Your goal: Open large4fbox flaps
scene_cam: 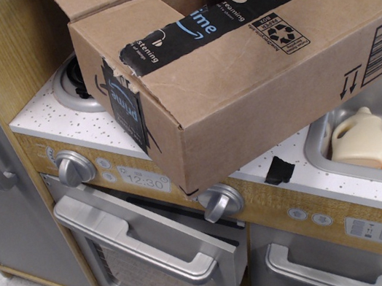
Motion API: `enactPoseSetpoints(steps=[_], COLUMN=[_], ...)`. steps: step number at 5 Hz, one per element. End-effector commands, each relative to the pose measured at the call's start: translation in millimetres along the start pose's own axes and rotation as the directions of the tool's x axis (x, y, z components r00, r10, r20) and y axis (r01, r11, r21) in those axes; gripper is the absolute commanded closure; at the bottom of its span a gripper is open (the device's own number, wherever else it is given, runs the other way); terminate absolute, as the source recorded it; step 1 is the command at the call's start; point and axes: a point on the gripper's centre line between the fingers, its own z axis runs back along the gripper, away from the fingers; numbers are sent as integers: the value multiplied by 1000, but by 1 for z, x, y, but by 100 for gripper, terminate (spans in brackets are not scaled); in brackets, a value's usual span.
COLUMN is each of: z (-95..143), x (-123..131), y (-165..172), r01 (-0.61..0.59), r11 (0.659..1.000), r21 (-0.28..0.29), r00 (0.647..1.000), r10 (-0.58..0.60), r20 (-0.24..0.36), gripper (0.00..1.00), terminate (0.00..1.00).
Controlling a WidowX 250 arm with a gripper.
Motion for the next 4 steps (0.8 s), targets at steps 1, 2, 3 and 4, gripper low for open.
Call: enactPoseSetpoints(steps=[1, 2, 3, 4], z=[0, -10, -16, -21], x=[0, 8, 17, 14], y=[0, -3, 2, -1], r01=[0, -25, -66, -129], r11=[1000, 1000, 984, 946], r21=[0, -19, -164, -299], r00=[1000, 999, 998, 992], r10=[0, 26, 68, 121], r20=[0, 42, 2, -44], gripper=[0, 0, 0, 0], terminate=[0, 0, 0, 0])
